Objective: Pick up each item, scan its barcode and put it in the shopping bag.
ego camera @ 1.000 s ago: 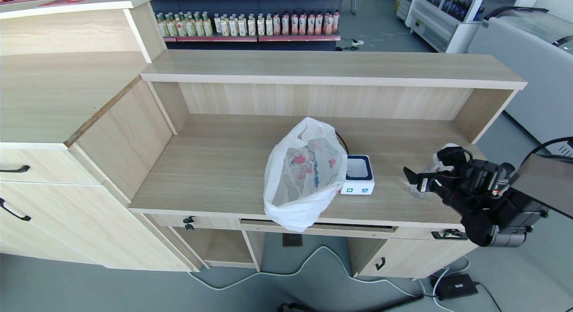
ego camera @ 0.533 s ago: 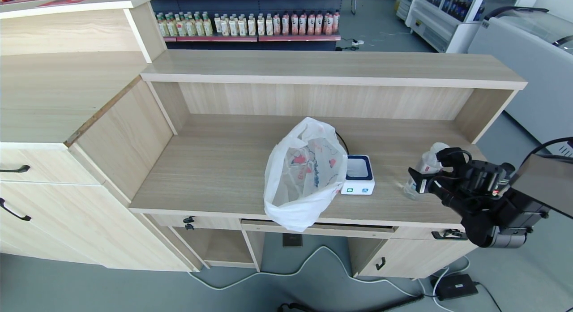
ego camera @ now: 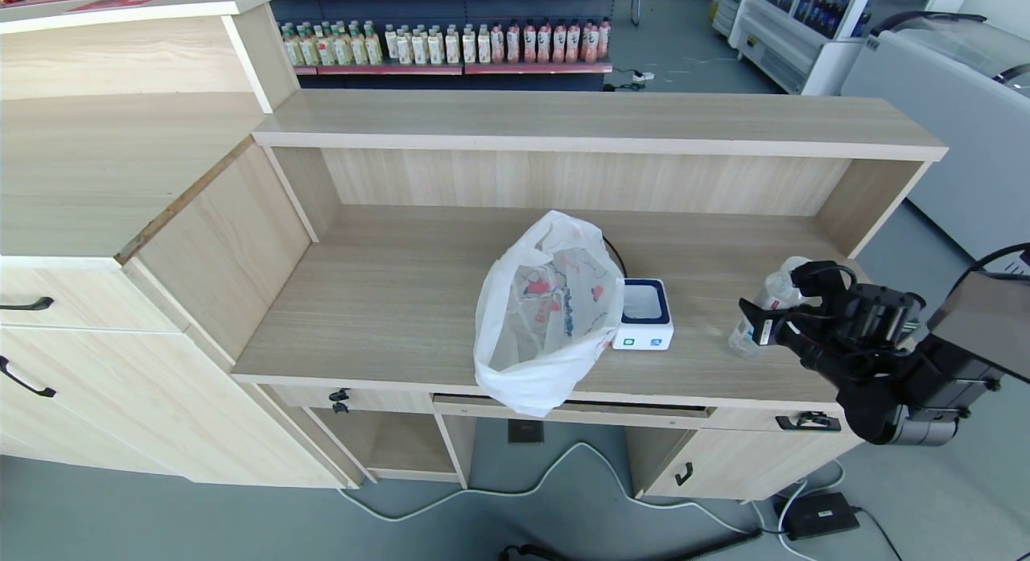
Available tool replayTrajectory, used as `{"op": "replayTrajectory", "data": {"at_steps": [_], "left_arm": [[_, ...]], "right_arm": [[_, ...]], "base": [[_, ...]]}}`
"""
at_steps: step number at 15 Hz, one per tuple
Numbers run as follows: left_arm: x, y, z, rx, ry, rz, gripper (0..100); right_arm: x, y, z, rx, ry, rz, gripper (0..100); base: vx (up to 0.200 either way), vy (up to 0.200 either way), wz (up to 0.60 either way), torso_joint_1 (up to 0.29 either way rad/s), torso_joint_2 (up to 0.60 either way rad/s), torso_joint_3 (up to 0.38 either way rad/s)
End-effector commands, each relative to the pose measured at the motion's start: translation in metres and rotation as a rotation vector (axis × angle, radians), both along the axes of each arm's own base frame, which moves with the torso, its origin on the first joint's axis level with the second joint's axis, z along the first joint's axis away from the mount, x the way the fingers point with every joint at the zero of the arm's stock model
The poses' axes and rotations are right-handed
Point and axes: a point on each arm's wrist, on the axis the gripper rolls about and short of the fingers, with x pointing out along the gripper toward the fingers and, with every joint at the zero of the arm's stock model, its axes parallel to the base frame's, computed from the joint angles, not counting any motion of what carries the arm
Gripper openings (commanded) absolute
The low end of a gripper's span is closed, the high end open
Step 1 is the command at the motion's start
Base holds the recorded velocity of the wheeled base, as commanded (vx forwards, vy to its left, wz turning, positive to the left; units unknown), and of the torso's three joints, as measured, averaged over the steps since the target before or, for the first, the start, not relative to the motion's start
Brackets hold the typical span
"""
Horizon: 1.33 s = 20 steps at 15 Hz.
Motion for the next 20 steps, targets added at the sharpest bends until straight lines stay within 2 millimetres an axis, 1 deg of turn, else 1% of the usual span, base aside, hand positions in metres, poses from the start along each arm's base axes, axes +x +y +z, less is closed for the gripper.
{"op": "replayTrajectory", "data": {"at_steps": [1, 2, 3, 4, 5, 6, 7, 8, 9, 10, 12, 13, 14, 17, 20], "left_arm": [[0.000, 0.000, 0.000, -0.001, -0.001, 0.000, 100], [0.000, 0.000, 0.000, -0.001, -0.001, 0.000, 100], [0.000, 0.000, 0.000, -0.001, -0.001, 0.000, 100], [0.000, 0.000, 0.000, -0.001, -0.001, 0.000, 100], [0.000, 0.000, 0.000, -0.001, -0.001, 0.000, 100], [0.000, 0.000, 0.000, -0.001, -0.001, 0.000, 100], [0.000, 0.000, 0.000, -0.001, -0.001, 0.000, 100], [0.000, 0.000, 0.000, -0.001, -0.001, 0.000, 100], [0.000, 0.000, 0.000, -0.001, -0.001, 0.000, 100], [0.000, 0.000, 0.000, -0.001, -0.001, 0.000, 100], [0.000, 0.000, 0.000, -0.001, -0.001, 0.000, 100], [0.000, 0.000, 0.000, -0.001, -0.001, 0.000, 100], [0.000, 0.000, 0.000, -0.001, -0.001, -0.001, 100], [0.000, 0.000, 0.000, -0.001, -0.001, 0.000, 100], [0.000, 0.000, 0.000, -0.001, -0.001, 0.000, 100]], "right_arm": [[-0.018, 0.001, 0.033, 0.064, -0.016, 0.056, 0], [-0.035, 0.004, 0.059, 0.142, -0.007, 0.117, 0], [-0.059, 0.009, 0.093, 0.256, 0.037, 0.178, 0], [-0.063, 0.010, 0.099, 0.273, 0.042, 0.191, 0], [-0.113, 0.021, 0.153, 0.440, 0.113, 0.360, 0], [-0.137, 0.025, 0.172, 0.484, 0.136, 0.456, 0], [-0.178, 0.030, 0.192, 0.536, 0.182, 0.663, 0], [-0.198, 0.033, 0.198, 0.556, 0.200, 0.757, 0], [-0.212, 0.037, 0.201, 0.571, 0.218, 0.837, 0], [-0.220, 0.042, 0.204, 0.581, 0.231, 0.893, 0], [-0.227, 0.055, 0.213, 0.611, 0.250, 0.977, 0], [-0.230, 0.058, 0.218, 0.623, 0.253, 1.001, 0], [-0.238, 0.064, 0.228, 0.649, 0.271, 1.065, 0], [-0.253, 0.069, 0.236, 0.647, 0.294, 1.170, 0], [-0.257, 0.074, 0.242, 0.622, 0.258, 1.217, 0]], "base": [[0.000, 0.000, 0.00, 0.000, 0.00, 0.000], [0.000, 0.000, 0.00, 0.000, 0.00, 0.000], [0.000, 0.000, 0.00, 0.000, 0.00, 0.000], [0.000, 0.000, 0.00, 0.000, 0.00, 0.000], [0.000, 0.000, 0.00, 0.000, 0.00, 0.000], [0.000, 0.000, 0.00, 0.000, 0.00, 0.000], [0.000, 0.000, 0.00, 0.000, 0.00, 0.000], [0.000, 0.000, 0.00, 0.000, 0.00, 0.000], [0.000, 0.000, 0.00, 0.000, 0.00, 0.000], [0.000, 0.000, 0.00, 0.000, 0.00, 0.000], [0.000, 0.000, 0.00, 0.000, 0.00, 0.000], [0.000, 0.000, 0.00, 0.000, 0.00, 0.000], [0.000, 0.000, 0.00, 0.000, 0.00, 0.000], [0.000, 0.000, 0.00, 0.000, 0.00, 0.000], [0.000, 0.000, 0.00, 0.000, 0.00, 0.000]]}}
